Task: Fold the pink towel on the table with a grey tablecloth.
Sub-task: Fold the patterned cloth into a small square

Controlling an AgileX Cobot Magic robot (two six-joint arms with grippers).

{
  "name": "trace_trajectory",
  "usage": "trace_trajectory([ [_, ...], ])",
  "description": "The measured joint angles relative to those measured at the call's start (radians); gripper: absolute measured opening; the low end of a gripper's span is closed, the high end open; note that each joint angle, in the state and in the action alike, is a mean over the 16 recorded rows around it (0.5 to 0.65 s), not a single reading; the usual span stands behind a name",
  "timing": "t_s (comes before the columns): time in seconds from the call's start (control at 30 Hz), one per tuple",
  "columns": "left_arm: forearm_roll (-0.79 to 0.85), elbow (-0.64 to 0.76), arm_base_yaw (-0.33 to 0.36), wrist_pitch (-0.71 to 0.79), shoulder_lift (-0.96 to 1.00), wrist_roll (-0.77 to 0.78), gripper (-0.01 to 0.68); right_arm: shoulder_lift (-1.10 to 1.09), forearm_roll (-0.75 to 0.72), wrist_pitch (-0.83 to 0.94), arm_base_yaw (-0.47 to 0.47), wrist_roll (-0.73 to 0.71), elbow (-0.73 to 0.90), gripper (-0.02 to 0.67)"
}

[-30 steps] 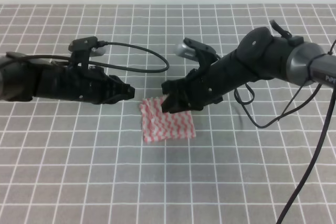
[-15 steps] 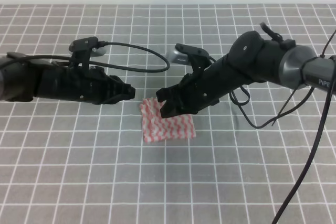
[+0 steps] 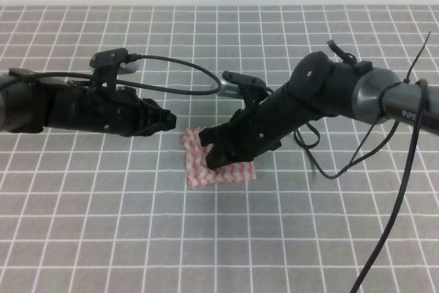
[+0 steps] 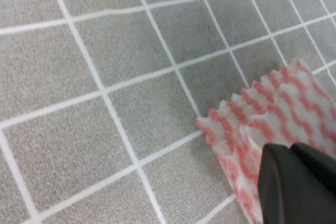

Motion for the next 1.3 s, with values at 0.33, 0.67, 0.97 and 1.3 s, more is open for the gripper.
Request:
trace_trajectory([
  [0.33,0.0,0.0,0.0,-0.001,0.0,0.0,-0.001,0.001,0.002,0.01,0.023,0.002,0.0,-0.015],
  [0.67,0.0,0.0,0.0,-0.002,0.0,0.0,-0.001,-0.001,0.009,0.013,0.026,-0.002,-0.001,-0.015],
  [0.97,0.0,0.0,0.0,-0.006,-0.007,0.003,-0.001,-0.004,0.008,0.017,0.012,-0.004,-0.03,-0.015],
  [1.3,-0.003,0.002,-0.013,-0.029,-0.039,0.015,-0.001,-0.007,-0.019,0.023,-0.046,-0.001,-0.071,-0.015],
])
